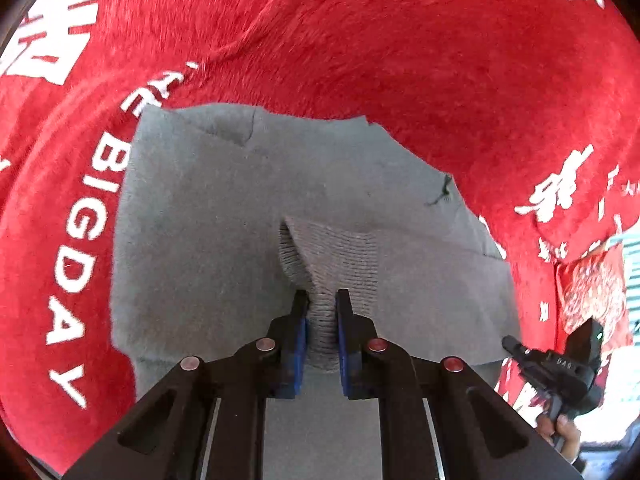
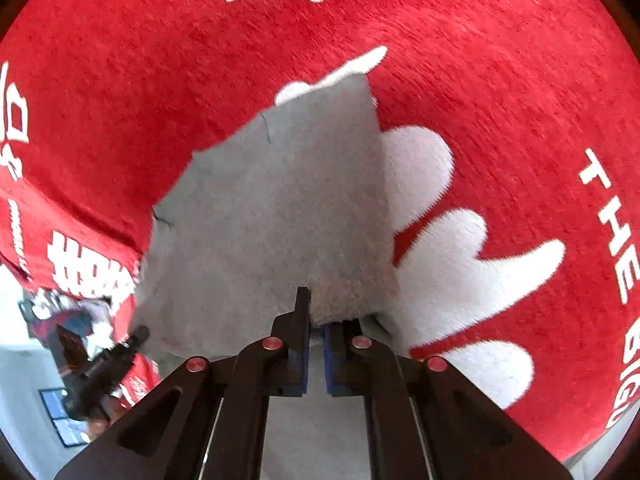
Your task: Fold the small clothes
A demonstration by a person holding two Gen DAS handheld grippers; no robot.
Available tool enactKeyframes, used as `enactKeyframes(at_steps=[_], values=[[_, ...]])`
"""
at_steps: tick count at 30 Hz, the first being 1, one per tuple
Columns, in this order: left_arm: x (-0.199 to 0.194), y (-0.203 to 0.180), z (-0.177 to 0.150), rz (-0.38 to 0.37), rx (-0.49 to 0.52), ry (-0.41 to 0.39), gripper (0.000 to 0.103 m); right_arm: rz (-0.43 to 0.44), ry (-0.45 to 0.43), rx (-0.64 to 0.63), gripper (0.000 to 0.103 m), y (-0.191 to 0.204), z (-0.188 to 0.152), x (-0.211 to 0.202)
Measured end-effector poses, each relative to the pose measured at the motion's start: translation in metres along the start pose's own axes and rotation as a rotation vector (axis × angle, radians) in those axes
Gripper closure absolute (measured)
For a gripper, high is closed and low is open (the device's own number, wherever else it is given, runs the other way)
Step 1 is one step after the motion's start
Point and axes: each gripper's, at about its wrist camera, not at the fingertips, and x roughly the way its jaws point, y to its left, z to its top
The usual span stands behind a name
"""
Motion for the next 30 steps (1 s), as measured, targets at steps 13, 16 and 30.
enactKeyframes(at_steps=[13, 16, 30], values=[[-0.010, 0.019, -0.008, 0.203, 0.072, 0.008, 0.088, -0.027, 0.152, -0.009, 0.071, -0.013, -0.002, -0.007], [-0.023, 0.013, -0.004, 0.221, 0.095, -0.003, 0.088, -0.039, 0.047, -0.089, 0.055, -0.006, 0.012, -0.032], [0.015, -0.034, 0.004, 0.255, 0.160, 0.020, 0.088, -0.087, -0.016, -0.072, 0.095, -0.002, 0.102, 0.005]])
